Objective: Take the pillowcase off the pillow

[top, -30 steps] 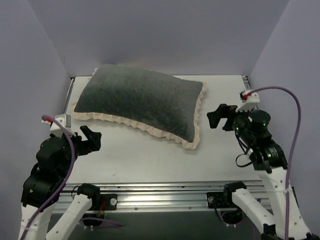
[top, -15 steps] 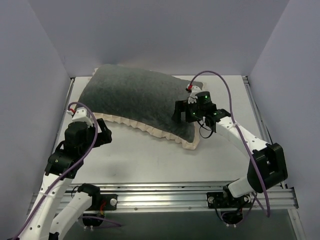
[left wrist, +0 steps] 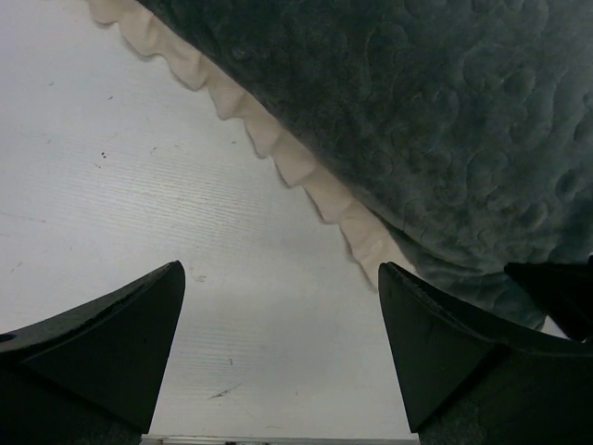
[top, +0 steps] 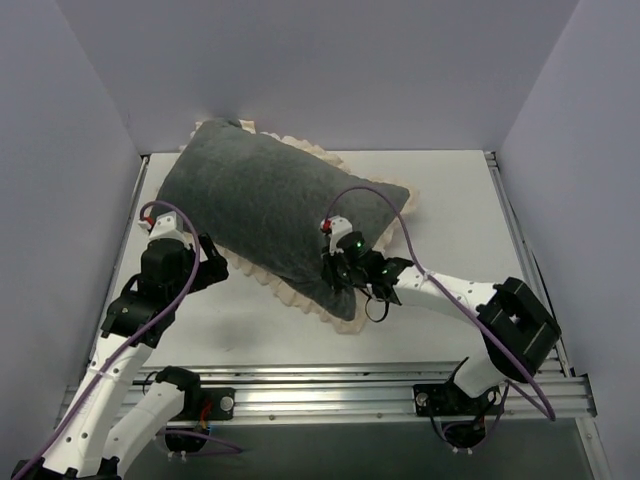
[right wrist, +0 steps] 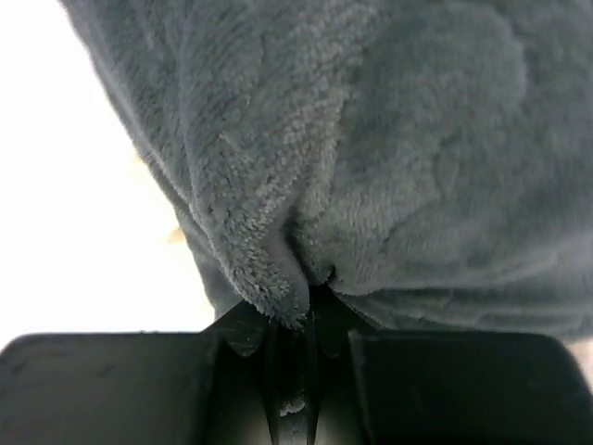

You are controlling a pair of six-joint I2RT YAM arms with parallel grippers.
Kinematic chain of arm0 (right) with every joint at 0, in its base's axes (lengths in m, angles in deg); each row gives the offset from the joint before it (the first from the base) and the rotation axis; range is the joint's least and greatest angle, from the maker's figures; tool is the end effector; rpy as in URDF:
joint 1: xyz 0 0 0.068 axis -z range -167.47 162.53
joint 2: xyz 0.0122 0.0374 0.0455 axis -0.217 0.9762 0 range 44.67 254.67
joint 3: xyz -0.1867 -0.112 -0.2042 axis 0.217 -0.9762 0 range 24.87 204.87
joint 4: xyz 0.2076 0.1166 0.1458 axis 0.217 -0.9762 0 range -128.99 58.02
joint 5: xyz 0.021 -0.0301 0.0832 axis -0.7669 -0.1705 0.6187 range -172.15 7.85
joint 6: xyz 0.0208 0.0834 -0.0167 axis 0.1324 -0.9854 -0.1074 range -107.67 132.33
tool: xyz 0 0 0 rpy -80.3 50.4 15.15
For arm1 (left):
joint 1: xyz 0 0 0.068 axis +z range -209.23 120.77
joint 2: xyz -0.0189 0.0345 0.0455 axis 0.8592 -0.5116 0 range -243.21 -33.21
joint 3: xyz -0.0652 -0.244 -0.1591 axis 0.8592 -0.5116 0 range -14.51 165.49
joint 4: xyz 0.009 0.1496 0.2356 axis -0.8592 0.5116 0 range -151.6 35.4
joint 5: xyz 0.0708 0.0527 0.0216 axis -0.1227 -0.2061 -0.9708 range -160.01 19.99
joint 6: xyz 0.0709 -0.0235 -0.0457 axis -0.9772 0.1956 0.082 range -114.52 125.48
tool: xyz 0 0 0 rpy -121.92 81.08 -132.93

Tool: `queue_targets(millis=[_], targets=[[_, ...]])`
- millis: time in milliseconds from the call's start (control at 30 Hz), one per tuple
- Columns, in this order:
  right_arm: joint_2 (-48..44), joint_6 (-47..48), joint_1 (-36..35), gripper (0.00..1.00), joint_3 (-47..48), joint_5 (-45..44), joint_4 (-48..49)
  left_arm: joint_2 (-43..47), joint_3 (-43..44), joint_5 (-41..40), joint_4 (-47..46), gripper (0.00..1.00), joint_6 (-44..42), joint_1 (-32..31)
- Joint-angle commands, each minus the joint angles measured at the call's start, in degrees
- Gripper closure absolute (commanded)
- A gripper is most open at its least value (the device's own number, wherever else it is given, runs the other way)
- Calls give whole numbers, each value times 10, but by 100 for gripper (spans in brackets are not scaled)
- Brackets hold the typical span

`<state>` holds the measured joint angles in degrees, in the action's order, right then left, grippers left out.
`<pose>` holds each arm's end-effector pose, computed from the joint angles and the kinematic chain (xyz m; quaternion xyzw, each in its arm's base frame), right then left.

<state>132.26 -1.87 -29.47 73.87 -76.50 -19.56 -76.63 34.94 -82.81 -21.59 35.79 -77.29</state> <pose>0.2827 0.2647 0.2193 -0.2290 0.8167 0.2855 0.4461 0.1852 -0.0423 0.3169 -0.1456 0.8668 -0.1014 0.4661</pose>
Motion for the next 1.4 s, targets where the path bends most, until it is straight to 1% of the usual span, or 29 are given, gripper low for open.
queue_targets(millis=[0, 67, 100, 133, 167, 233, 267, 300, 333, 367, 467, 500, 533, 633, 667, 700, 767, 800, 833, 900, 933, 1000, 1067, 1100, 1200, 1233, 1300, 1333, 1367], targets=[[-48, -55, -99, 100, -14, -37, -28, -4, -3, -14, -33, 6, 16, 0], [-72, -93, -139, 100, -11, -53, -46, -9, -1, -5, -35, 6, 19, 0], [-77, -104, -172, 99, -7, -51, -51, -14, -1, -4, -36, 6, 18, 0], [-80, -117, -186, 96, -1, -43, -57, -17, 1, -3, -37, 6, 19, 0], [-81, -119, -200, 89, 18, -43, -78, -19, 0, -6, -37, 6, 19, 0], [-76, -116, -236, 79, 46, -44, -107, -25, -1, -13, -40, 6, 17, 0], [-76, -103, -244, 63, 77, -45, -147, -26, -1, -16, -40, 6, 16, 0], [-76, -96, -248, 54, 92, -51, -165, -32, -1, -22, -41, 6, 17, 0], [-81, -91, -249, 48, 106, -55, -180, -34, 1, -22, -41, 6, 16, 0], [-85, -82, -246, 40, 120, -90, -208, -36, 6, -22, -41, 6, 15, 0], [-102, -56, -216, 29, 172, -105, -249, -49, 19, -22, -42, 6, 12, 0], [-107, -51, -203, 27, 189, -105, -254, -57, 24, -23, -43, 6, 11, 0], [-117, -46, -169, 24, 196, -102, -259, -61, 28, -23, -45, 6, 10, 0], [-132, -29, -106, 19, 212, -89, -259, -83, 44, -18, -57, 6, 6, 1], [-131, -23, -57, 17, 216, -85, -254, -89, 48, -16, -61, 6, 6, 1], [-129, -15, -29, 17, 219, -64, -251, -104, 55, -14, -70, 6, 6, 2], [-109, -14, 28, 16, 218, -15, -223, -125, 61, -2, -80, 6, 7, 3], [-98, -15, 78, 16, 214, 6, -210, -148, 67, 3, -92, 6, 9, 4], [-69, -17, 98, 16, 211, 43, -188, -162, 70, 8, -99, 6, 10, 6], [-34, -16, 122, 18, 206, 66, -174, -204, 77, 13, -119, 6, 10, 7], [-1, -14, 122, 19, 206, 93, -166, -221, 85, 15, -125, 6, 10, 7], [24, -21, 118, 21, 190, 144, -147, -271, 96, 26, -139, 6, 9, 8], [33, -44, 108, 23, 156, 197, -119, -305, 117, 48, -148, 6, 7, 8], [29, -48, 98, 24, 147, 196, -110, -335, 125, 71, -149, 6, 9, 8], [-27, -51, 23, 24, 116, 165, -142, -368, 141, 125, -146, 6, 19, 2], [-43, -56, 14, 24, 104, 163, -149, -367, 141, 128, -145, 6, 21, -2], [-82, -80, 3, 24, 65, 163, -149, -346, 132, 128, -140, 6, 24, -20], [-121, -87, 3, 23, 54, 162, -150, -331, 125, 127, -138, 6, 26, -28], [-140, -92, 3, 23, 45, 159, -153, -300, 110, 124, -134, 6, 29, -38]])
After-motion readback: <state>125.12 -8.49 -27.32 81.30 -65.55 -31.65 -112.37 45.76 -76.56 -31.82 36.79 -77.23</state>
